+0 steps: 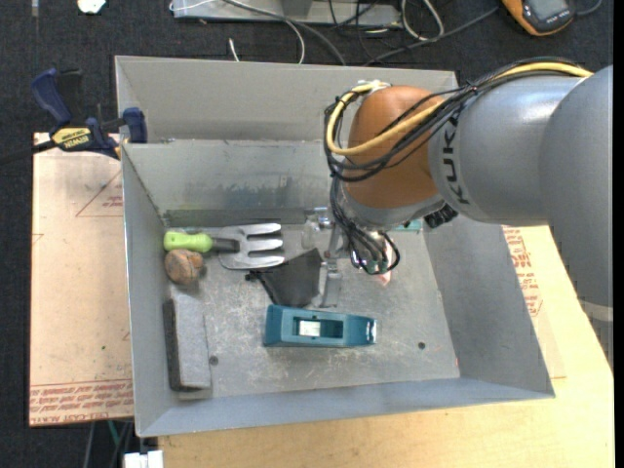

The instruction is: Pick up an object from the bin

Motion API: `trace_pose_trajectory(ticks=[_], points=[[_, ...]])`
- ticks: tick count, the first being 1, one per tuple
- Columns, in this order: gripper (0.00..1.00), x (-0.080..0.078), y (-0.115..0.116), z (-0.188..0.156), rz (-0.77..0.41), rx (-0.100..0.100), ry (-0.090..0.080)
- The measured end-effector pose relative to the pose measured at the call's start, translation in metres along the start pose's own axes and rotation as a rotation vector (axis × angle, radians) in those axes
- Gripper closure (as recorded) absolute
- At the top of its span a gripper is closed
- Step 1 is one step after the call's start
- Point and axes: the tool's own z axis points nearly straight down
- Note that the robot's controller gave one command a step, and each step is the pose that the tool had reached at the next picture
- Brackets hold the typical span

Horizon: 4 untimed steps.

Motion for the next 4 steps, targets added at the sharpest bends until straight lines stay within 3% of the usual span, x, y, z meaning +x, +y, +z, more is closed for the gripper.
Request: trace_pose_trajectory(ticks=[1,2,4], points=[[0.00,0.010,0.018,0.046,-0.022,-0.005,-0.028],[1.00,0.004,0.024,0.046,0.180,-0.005,-0.018],[1.00,0.005,0.024,0.026,0.181,-0.006,-0.016]])
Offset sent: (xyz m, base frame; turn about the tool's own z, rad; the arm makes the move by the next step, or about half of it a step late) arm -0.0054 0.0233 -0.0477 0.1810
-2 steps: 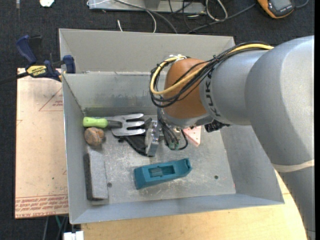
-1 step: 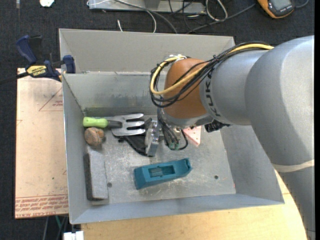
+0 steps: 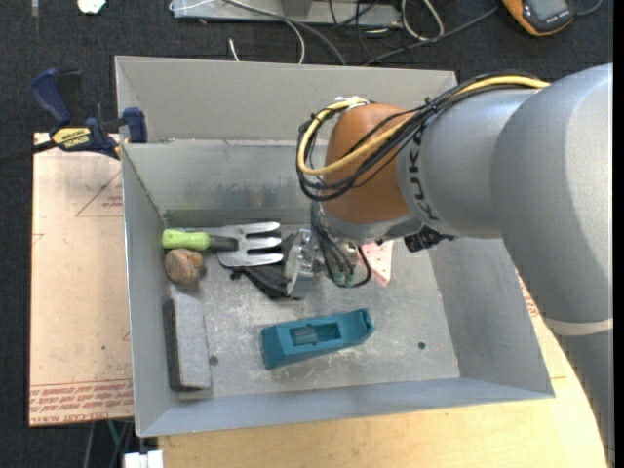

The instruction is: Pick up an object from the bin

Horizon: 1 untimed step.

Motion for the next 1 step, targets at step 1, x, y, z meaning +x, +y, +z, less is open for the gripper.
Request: trace_pose_trajectory(ticks=[1], points=[[1.00,-0.0004,0.0006,-0.0196,0.000,-0.001,-0.001]])
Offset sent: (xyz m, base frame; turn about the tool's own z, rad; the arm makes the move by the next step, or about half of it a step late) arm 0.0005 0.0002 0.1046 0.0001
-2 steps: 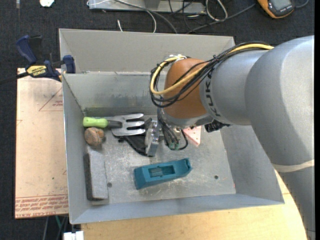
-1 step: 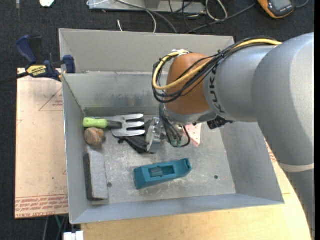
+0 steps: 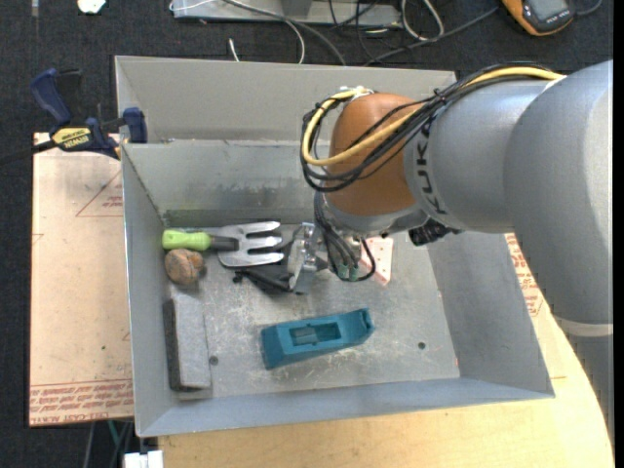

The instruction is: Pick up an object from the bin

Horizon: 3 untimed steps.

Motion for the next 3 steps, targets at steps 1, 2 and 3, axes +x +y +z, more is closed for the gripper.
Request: trace_pose_trajectory(ticks=[1,2,3], points=[[1.00,0.001,0.000,-0.041,0.000,0.001,0.005],[1.00,-0.002,0.001,-0.084,-0.001,-0.002,-0.004],[1.00,-0.002,0.002,-0.103,-0.001,-0.002,-0.003]])
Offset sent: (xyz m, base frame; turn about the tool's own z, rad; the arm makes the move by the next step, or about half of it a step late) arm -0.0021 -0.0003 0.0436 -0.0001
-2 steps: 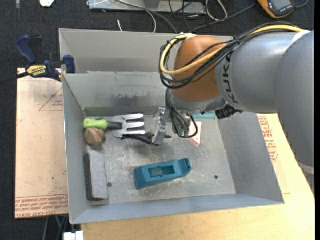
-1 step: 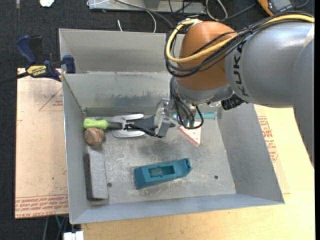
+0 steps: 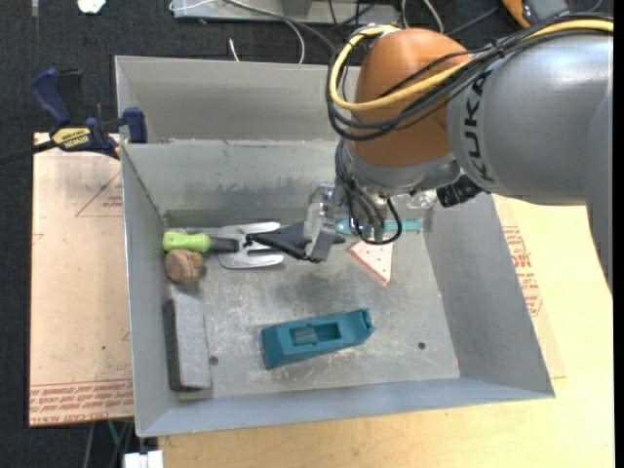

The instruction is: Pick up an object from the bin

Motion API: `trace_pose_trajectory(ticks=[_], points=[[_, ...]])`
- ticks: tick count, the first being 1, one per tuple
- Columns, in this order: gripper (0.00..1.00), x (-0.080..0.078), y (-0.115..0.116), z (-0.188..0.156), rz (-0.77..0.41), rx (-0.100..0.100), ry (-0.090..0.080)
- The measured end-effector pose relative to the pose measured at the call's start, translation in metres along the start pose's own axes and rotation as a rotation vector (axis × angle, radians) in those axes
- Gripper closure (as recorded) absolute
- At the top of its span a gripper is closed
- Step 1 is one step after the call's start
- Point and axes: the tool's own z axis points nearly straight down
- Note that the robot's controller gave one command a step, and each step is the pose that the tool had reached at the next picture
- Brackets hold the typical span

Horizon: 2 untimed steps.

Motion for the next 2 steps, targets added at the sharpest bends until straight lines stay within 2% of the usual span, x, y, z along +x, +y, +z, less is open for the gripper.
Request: trace_pose_trajectory(ticks=[2], points=[[1.00,-0.001,0.001,-0.031,-0.001,-0.002,-0.003]])
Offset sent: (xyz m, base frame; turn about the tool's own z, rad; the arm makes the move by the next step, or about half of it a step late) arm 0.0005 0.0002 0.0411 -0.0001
